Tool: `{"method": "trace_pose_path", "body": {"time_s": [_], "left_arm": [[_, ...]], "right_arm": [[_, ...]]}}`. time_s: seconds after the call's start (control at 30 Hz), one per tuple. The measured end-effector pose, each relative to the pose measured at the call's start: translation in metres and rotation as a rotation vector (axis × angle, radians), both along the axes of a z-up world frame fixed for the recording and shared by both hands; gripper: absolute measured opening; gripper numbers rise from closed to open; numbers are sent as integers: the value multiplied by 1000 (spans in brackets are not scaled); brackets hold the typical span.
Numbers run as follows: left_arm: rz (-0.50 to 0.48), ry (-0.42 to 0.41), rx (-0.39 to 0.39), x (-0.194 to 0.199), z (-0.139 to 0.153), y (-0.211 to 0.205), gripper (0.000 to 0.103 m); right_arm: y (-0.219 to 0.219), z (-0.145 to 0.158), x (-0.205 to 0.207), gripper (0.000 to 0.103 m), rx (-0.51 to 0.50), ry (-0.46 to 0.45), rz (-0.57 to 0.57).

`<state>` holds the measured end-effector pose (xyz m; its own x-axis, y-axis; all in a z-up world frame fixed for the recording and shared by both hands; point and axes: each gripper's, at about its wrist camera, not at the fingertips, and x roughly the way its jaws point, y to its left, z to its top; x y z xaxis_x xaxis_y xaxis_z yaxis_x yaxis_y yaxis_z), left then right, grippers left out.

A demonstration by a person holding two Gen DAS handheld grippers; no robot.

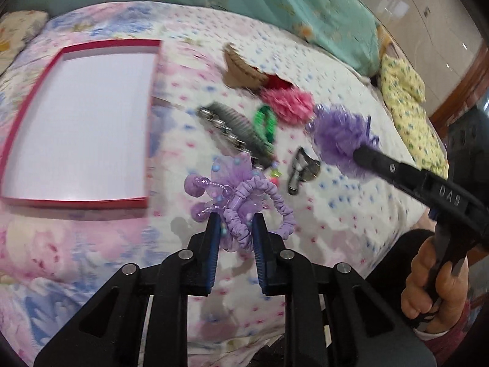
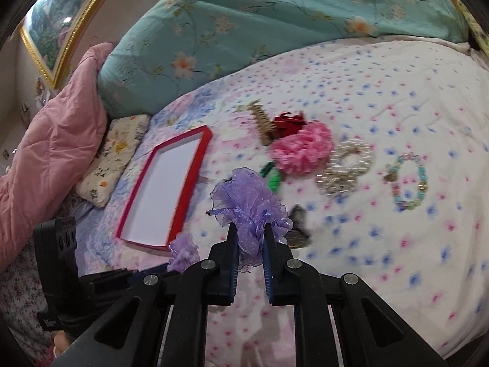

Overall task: Organize jewelry
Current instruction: 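Carry both purple items with both tools over the red-rimmed tray, then lower both purple items into the tray and open both tools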

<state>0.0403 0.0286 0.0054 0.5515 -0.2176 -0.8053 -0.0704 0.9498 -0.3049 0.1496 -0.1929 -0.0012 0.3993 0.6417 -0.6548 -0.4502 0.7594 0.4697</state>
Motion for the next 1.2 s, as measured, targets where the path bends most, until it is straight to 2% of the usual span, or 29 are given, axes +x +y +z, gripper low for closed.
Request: {"method": "trace_pose_path", "body": {"time_s": [0.33,0.67,0.93,1.2], "left_arm": [[163,-49,-3,-28,13,72,18],[289,-65,2,-27,11,149,18],[332,-9,9,-5,-11,187,19],[322,61,-14,-2,-38,194,19]], "right_arm": [[72,2,-13,13,12,4,148],[159,-5,-16,13,9,14,278],[218,-34,-10,13,-53,38,327],[235,-65,-9,13,-122,84,359]]}}
